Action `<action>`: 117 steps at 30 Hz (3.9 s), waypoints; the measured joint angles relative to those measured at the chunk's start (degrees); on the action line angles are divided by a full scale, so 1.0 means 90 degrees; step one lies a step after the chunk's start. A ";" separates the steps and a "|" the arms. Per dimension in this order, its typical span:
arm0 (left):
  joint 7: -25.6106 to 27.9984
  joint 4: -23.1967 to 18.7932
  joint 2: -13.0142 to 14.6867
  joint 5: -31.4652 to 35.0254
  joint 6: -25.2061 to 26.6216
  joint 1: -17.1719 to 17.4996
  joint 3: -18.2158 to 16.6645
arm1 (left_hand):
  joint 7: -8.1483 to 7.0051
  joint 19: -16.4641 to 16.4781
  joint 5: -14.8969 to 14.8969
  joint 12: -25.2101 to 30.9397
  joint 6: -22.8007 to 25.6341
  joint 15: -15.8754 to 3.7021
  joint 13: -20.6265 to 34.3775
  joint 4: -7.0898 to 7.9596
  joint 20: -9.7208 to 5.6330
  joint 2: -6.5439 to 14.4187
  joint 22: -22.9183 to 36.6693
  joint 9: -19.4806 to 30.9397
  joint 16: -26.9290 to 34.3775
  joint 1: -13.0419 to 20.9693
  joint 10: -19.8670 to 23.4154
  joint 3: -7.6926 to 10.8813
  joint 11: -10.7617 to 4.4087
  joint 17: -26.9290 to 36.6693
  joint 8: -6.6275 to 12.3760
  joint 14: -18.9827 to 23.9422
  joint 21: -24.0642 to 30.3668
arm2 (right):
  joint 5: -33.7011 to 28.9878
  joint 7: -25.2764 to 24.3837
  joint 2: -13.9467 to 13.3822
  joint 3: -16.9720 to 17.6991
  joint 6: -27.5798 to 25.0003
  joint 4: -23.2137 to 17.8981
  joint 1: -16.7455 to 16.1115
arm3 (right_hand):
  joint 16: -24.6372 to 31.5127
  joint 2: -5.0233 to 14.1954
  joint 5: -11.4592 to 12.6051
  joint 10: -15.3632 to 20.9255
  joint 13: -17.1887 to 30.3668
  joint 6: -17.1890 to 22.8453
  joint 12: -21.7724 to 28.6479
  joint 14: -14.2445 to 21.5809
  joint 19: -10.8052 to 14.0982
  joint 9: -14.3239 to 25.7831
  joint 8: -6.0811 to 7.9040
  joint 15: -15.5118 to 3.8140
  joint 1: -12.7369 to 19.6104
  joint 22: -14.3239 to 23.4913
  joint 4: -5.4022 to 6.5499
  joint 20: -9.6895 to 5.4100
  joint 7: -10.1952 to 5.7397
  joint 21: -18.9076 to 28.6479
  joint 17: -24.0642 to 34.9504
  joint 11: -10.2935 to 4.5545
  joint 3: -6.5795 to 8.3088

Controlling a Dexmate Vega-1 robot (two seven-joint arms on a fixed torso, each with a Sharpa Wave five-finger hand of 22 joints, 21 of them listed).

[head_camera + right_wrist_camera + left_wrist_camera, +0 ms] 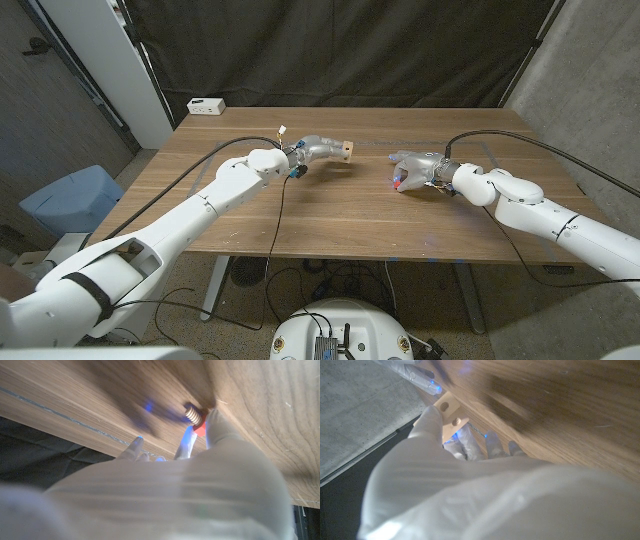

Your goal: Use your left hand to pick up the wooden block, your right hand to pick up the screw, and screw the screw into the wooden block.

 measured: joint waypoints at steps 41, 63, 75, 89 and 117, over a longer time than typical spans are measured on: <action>-0.0096 0.0134 -0.0071 0.0035 -0.0201 -0.0016 0.0058 | 0.0002 0.0000 0.0007 0.0000 -0.0007 0.0000 0.0001 0.0009 0.0000 -0.0001 0.0000 -0.0029 0.0000 0.0001 -0.0035 0.0009 -0.0035 -0.0003 0.0000 0.0000 0.0000 | 0.0836 -0.0591 -0.0157 0.0608 -0.0166 -0.0391 -0.0525 | 0.0000 0.0013 -0.0037 0.0182 0.0001 0.0032 0.0000 0.0068 0.0056 0.0179 0.0277 -0.0001 0.0013 0.0000 0.0019 -0.0012 0.0035 0.0000 0.0030 -0.0001 0.0072; -0.0226 0.0253 -0.0087 0.0086 -0.0476 -0.0026 0.0074 | -0.0035 0.0000 0.0006 -0.0015 0.0010 0.0000 -0.0024 0.0001 0.0000 0.0017 0.0000 -0.0030 0.0000 -0.0018 -0.0042 0.0002 -0.0027 -0.0017 -0.0028 0.0000 0.0000 | 0.1548 -0.1353 -0.0092 0.1130 -0.0541 -0.0788 -0.1022 | 0.0000 0.0013 -0.0038 0.0296 0.0001 0.0103 0.0000 0.0067 0.0078 0.0267 0.0420 -0.0001 0.0012 0.0000 0.0019 0.0011 0.0033 0.0000 0.0029 0.0022 0.0071; -0.0192 0.0281 -0.0141 0.0100 -0.0596 -0.0004 0.0053 | -0.0067 0.0000 0.0005 -0.0046 -0.0025 0.0000 -0.0061 0.0013 0.0000 0.0017 0.0000 -0.0031 0.0000 -0.0017 -0.0097 -0.0029 -0.0041 -0.0003 -0.0033 0.0000 0.0000 | 0.2089 -0.1803 0.0010 0.1504 -0.0867 -0.1177 -0.1375 | 0.0000 0.0013 -0.0038 0.0365 0.0001 0.0148 0.0000 0.0067 0.0113 0.0311 0.0468 -0.0001 0.0012 0.0000 0.0045 0.0046 0.0079 0.0000 0.0029 0.0091 0.0097; -0.0269 0.0622 -0.0293 0.0150 -0.0822 -0.0132 0.0084 | -0.0203 0.0000 0.0003 -0.0095 -0.0162 0.0025 -0.0121 0.0012 0.0000 0.0016 0.0000 -0.0031 0.0000 -0.0016 -0.0263 -0.0029 -0.0034 -0.0004 -0.0033 -0.0028 0.0000 | 0.2818 -0.2255 0.0223 0.1805 -0.1044 -0.1445 -0.1622 | 0.0000 0.0020 -0.0038 0.0422 0.0001 0.0123 0.0000 0.0091 0.0112 0.0355 0.0518 -0.0025 -0.0048 0.0000 0.0045 0.0046 0.0104 0.0000 0.0028 0.0148 0.0097; -0.0571 0.1647 -0.0843 0.0307 -0.1515 -0.0538 0.0282 | -0.0259 -0.0069 0.0002 -0.0095 -0.0219 0.0001 -0.0149 0.0012 0.0001 0.0051 0.0000 -0.0032 0.0000 -0.0051 -0.0343 -0.0042 -0.0022 -0.0005 -0.0053 -0.0069 0.0000 | 0.4257 -0.2817 0.1041 0.2243 -0.0468 -0.1296 -0.1792 | 0.0037 -0.0030 -0.0038 0.0464 0.0001 0.0157 0.0000 0.0170 0.0146 0.0307 0.0616 -0.0012 -0.0098 0.0000 0.0045 0.0080 0.0207 0.0000 0.0059 0.0241 0.0097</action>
